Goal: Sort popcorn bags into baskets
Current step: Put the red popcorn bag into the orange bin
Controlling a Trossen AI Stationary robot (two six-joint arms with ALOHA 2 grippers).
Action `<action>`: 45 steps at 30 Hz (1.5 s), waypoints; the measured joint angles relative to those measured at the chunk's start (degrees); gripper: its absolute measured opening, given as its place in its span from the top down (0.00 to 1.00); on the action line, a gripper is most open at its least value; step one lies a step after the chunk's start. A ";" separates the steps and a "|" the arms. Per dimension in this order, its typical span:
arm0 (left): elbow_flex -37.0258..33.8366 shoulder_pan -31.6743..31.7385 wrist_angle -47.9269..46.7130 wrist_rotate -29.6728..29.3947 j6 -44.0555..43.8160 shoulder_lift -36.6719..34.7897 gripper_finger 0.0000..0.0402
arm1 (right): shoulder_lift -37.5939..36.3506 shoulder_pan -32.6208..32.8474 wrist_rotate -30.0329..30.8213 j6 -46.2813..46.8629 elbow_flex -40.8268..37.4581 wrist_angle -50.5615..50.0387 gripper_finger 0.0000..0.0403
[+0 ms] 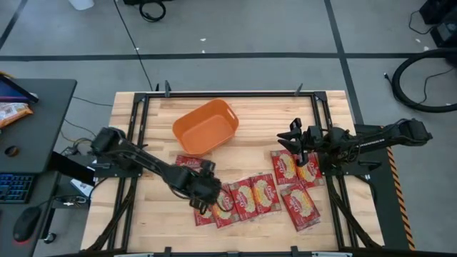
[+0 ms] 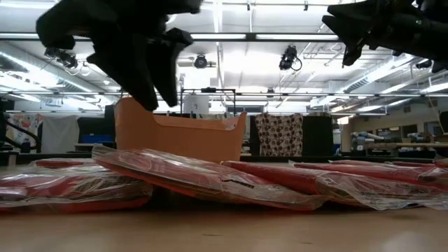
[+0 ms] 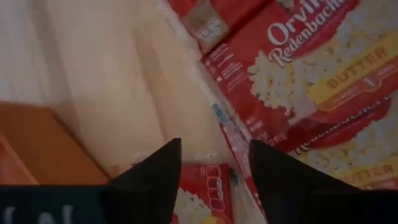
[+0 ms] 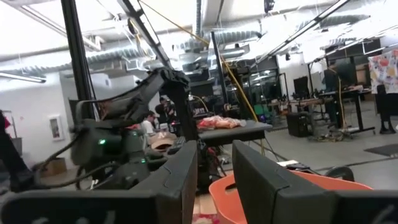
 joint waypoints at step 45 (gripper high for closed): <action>6.38 -3.62 -4.38 4.46 11.21 2.35 0.96 | 0.44 -0.04 0.24 -2.14 0.00 -1.76 0.73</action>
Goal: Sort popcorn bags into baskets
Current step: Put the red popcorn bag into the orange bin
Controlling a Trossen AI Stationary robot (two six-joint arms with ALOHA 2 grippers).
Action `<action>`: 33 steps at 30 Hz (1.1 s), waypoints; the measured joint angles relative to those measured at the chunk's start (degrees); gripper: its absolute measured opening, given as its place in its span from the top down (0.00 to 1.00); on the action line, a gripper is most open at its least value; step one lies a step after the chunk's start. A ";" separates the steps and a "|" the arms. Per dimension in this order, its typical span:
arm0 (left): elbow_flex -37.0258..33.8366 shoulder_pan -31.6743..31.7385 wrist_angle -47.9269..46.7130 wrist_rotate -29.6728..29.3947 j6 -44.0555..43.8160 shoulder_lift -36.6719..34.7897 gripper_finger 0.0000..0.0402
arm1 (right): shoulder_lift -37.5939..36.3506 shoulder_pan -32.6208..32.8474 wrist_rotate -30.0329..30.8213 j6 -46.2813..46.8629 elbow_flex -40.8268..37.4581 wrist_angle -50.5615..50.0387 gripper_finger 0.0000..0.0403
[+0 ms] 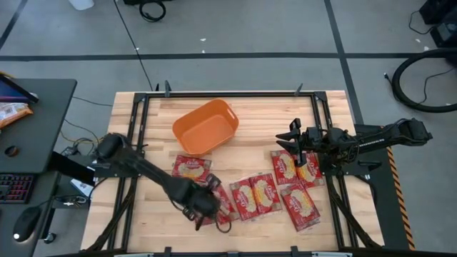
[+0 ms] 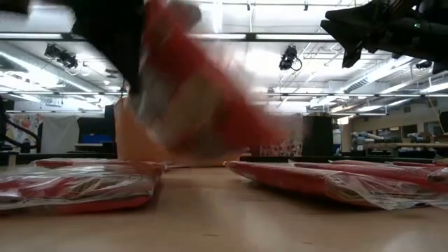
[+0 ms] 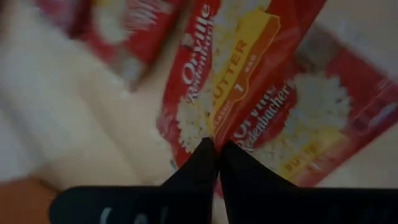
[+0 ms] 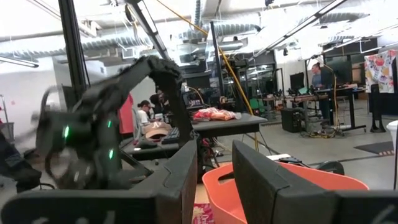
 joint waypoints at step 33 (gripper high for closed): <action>2.29 39.17 -20.03 0.14 -30.88 -7.80 0.68 | 0.26 -0.01 1.33 -0.91 0.00 -1.00 0.73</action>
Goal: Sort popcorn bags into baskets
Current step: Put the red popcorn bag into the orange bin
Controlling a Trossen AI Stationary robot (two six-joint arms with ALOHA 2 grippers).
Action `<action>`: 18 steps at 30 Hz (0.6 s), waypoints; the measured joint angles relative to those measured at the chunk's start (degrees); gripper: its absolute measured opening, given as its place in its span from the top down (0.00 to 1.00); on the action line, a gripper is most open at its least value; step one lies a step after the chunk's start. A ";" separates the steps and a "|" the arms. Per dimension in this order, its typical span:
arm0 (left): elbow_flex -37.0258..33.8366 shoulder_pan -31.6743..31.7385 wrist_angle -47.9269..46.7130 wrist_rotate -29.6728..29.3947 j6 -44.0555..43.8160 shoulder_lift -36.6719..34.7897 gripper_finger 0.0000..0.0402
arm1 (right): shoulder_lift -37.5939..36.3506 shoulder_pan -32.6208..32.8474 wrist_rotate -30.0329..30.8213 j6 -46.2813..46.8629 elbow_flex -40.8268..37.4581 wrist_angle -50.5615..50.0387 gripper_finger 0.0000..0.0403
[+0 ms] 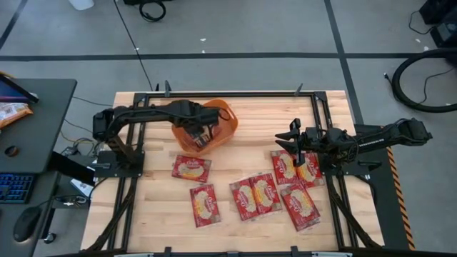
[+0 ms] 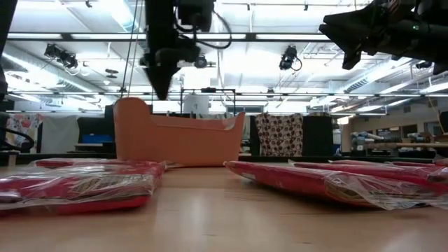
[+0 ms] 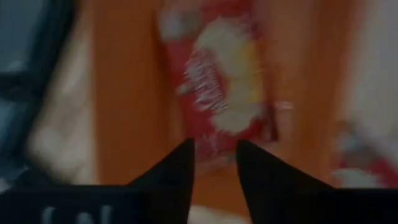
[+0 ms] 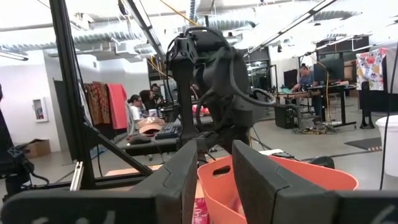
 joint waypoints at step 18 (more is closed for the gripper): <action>0.02 -21.87 35.25 5.35 16.47 10.46 0.57 | 0.04 -0.10 0.17 -0.53 -0.02 -0.43 0.73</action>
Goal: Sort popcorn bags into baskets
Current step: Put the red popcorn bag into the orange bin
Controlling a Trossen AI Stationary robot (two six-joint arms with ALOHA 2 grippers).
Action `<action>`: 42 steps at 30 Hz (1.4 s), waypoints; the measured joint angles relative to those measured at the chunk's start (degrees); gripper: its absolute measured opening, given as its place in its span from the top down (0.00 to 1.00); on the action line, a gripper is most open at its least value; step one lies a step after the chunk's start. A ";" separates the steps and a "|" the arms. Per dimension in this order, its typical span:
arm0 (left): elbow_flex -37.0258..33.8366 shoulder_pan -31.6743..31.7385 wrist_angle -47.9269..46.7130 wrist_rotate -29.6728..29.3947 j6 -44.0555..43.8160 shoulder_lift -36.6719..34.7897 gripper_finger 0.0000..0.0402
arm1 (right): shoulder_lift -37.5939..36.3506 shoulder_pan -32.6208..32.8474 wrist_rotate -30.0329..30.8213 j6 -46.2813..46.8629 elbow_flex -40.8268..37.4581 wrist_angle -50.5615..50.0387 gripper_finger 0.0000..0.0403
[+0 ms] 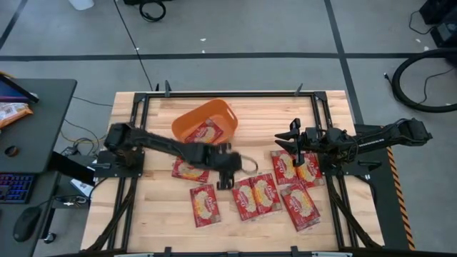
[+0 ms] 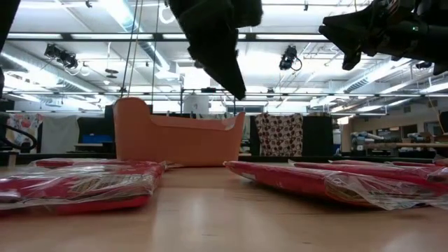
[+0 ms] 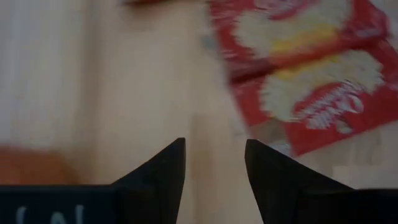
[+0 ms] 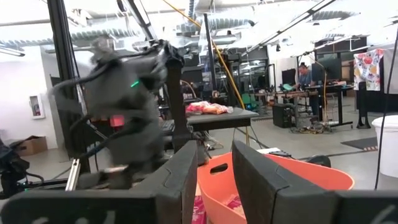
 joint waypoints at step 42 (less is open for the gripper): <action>-0.02 -12.71 17.91 -16.59 50.85 16.25 0.57 | 0.00 0.00 0.00 0.00 0.00 -0.45 0.73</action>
